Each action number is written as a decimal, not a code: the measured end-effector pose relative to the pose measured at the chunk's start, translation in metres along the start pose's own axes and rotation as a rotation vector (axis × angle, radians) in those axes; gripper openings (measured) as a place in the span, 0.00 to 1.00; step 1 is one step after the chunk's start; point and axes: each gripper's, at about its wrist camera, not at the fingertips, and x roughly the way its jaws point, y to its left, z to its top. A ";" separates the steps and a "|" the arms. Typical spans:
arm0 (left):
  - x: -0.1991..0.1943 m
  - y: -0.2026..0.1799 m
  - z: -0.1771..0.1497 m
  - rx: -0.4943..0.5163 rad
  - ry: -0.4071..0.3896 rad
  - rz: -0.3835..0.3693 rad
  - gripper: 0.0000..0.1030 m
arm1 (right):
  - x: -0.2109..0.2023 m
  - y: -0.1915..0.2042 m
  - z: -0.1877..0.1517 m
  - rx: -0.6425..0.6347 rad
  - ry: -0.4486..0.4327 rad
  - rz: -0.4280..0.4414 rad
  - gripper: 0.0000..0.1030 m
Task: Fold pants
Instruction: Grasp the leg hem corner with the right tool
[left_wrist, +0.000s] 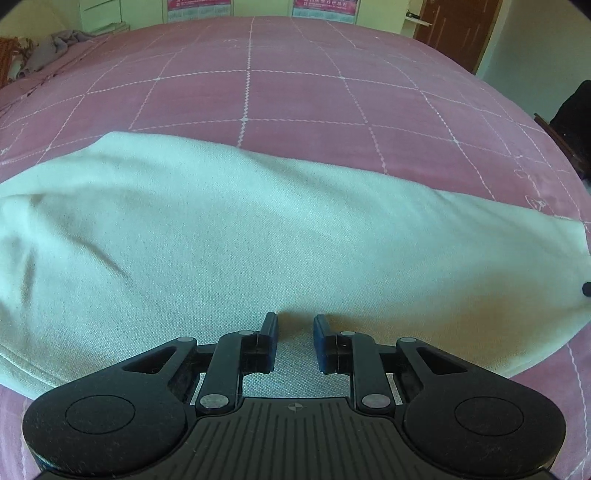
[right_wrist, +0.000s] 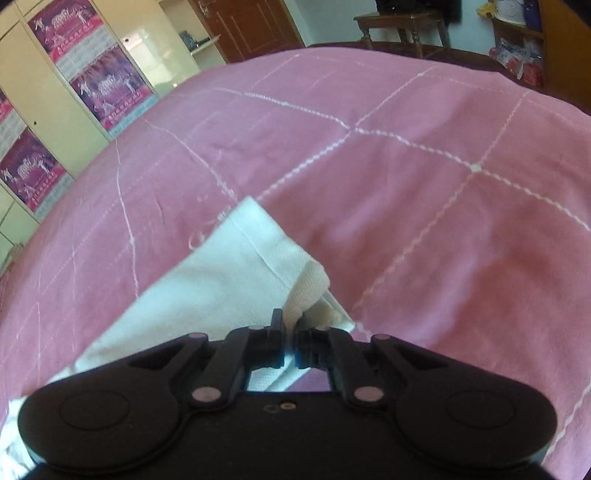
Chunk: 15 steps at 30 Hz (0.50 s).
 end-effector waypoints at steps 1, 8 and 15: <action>0.000 0.000 0.001 0.004 0.003 0.000 0.21 | 0.001 0.002 -0.001 -0.014 0.001 -0.010 0.06; -0.009 -0.015 0.006 -0.004 0.033 -0.109 0.21 | -0.028 0.003 -0.003 -0.036 -0.062 -0.079 0.74; 0.000 -0.040 0.004 0.054 0.041 -0.070 0.21 | -0.002 -0.013 -0.006 0.085 0.047 0.011 0.34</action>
